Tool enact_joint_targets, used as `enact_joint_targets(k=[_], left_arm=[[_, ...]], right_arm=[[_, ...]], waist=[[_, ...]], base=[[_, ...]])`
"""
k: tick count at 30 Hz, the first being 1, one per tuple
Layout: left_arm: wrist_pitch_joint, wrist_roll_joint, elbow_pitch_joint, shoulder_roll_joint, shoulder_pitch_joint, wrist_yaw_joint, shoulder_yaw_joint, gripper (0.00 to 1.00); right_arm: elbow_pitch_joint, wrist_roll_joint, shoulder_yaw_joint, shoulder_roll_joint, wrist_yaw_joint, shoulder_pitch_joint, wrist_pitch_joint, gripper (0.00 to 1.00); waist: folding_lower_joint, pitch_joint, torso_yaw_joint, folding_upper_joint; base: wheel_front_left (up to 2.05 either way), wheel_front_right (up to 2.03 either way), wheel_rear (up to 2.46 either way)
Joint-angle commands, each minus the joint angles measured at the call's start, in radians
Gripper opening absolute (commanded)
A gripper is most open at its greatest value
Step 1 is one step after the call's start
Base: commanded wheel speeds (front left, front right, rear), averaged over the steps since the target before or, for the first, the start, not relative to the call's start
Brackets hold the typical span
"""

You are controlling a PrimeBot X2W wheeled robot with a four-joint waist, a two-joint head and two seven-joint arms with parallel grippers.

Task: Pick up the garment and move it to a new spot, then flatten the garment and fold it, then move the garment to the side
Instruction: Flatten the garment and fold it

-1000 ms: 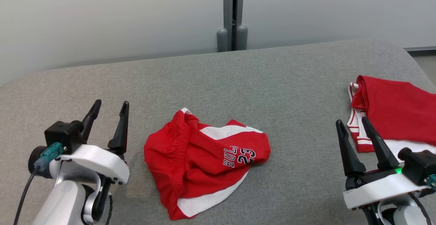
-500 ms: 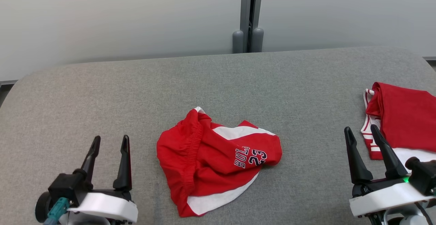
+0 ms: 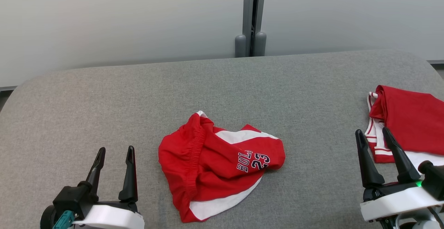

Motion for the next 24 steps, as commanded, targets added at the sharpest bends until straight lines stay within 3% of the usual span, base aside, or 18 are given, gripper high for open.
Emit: enact_joint_targets(k=[1,24], left_arm=[[-0.004,0.001,-0.005,0.006,0.0,0.006,0.001,1.0],[0.021,-0.002,-0.035,0.013,-0.026,0.016,-0.021,1.0]], right_arm=[[-0.007,0.001,0.0,-0.008,0.0,-0.005,0.004,1.0],[0.002,0.007,0.01,0.0,0.0,-0.013,-0.001,1.0]], waist=[[0.0,0.0,-0.001,-0.0001],[0.0,0.01,-0.037,-0.0001]], base=[[0.0,0.0,0.0],[0.0,0.0,0.0]])
